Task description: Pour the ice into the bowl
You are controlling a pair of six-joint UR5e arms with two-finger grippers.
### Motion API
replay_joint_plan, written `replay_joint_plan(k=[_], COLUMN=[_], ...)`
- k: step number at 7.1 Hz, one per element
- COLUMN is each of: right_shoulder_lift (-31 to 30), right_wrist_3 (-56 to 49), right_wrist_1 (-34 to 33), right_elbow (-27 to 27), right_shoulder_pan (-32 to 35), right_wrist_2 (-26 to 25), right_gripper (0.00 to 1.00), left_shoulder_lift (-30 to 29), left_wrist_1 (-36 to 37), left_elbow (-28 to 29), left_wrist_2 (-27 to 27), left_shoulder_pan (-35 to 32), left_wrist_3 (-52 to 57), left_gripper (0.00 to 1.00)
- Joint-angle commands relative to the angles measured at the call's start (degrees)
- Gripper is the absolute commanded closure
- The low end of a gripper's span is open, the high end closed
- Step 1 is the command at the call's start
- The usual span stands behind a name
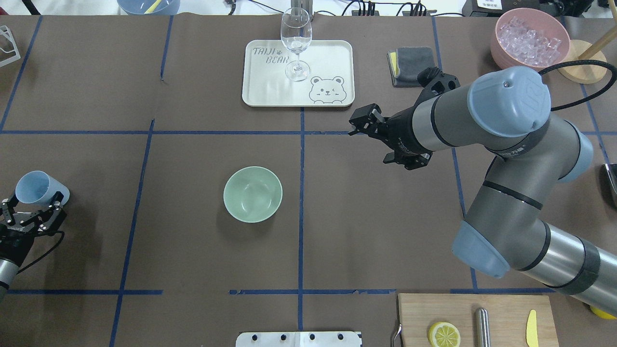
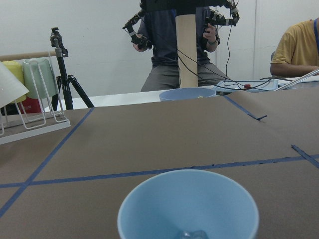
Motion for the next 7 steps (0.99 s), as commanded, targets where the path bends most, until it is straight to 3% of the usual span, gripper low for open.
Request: replay_joint_plan(k=[1, 3, 7], right_shoulder_lift=[-0.15, -0.24, -0.24], right_wrist_3=[-0.77, -1.74, -1.74], right_wrist_1=[-0.16, -0.25, -0.25], right_elbow=[-0.14, -0.14, 0.04], right_shoulder_pan=[0.37, 0.63, 0.81], right_wrist_2=[0.0, 0.0, 0.0], right_gripper=[0.0, 0.0, 0.0], left_shoulder_lift=[-0.14, -2.95, -3.13], left_wrist_1=[1.03, 2.18, 2.62], left_elbow=[0.04, 1.62, 1.71], left_wrist_2=[-1.36, -1.45, -2.86], left_shoulder_pan=[-0.65, -1.18, -3.64], left_wrist_3=[0.15, 0.15, 0.06], left_gripper=[0.01, 0.01, 0.05])
